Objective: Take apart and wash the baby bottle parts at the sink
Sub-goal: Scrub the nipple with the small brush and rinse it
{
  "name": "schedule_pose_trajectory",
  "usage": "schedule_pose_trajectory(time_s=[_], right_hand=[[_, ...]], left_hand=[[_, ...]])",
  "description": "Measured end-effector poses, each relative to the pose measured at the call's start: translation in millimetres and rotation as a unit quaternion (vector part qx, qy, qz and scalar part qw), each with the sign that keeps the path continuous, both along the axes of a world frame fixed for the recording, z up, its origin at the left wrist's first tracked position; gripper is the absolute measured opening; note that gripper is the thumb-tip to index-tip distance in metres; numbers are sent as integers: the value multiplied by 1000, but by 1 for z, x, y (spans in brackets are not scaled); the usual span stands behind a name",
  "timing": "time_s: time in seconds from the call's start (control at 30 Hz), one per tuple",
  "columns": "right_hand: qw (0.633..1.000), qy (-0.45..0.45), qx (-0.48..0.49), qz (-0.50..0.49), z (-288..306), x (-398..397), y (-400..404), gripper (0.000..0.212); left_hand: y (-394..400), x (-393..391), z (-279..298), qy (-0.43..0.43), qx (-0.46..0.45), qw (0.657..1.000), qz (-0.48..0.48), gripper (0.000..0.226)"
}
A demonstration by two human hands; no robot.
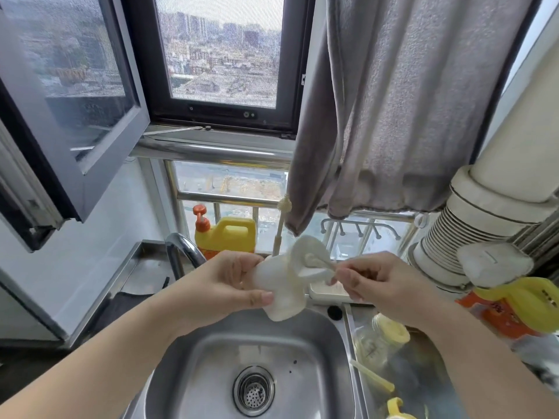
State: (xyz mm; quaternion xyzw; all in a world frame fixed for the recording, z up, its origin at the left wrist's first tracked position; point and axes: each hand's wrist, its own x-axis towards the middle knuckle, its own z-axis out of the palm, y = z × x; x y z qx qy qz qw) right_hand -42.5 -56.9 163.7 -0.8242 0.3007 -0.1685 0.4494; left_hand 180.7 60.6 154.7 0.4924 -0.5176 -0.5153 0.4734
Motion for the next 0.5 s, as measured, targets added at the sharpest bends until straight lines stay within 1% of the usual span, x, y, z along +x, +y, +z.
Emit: schedule_pose_trajectory(time_s=[0.03,0.07,0.13,0.2,0.3,0.33,0.4,0.43,0.5], right_hand=[[1000,-10,-2,17,1,6,1,22],[999,-2,-5,44,1,12,5,22],[994,50,-18,92,0,16,14,23],[993,85,-22,83,3,7,12,24],[999,45,-23,10,8,-3,0,20],[999,21,-31,-1,8,0,-1,20],[999,-8,-41,29,8,12,5,19],[997,1,-43,59,6,17,10,20],[993,50,-42,100,3,16,17,24]], left_hand=[[-1,-2,-1,-8,-9,1000,-9,19],[-2,-2,-1,-16,-22,1000,-10,18],[-3,1,-1,-29,-40,999,-5,13],[0,8,-2,-35,-40,999,1,17],[1,15,-8,-46,-35,998,-21,18],[1,15,-9,-51,-34,998,-28,22],[-1,13,-10,-50,-37,997,-43,35],[-2,12,-11,-53,-39,997,-48,38],[-1,14,-9,-47,-42,997,-38,36]])
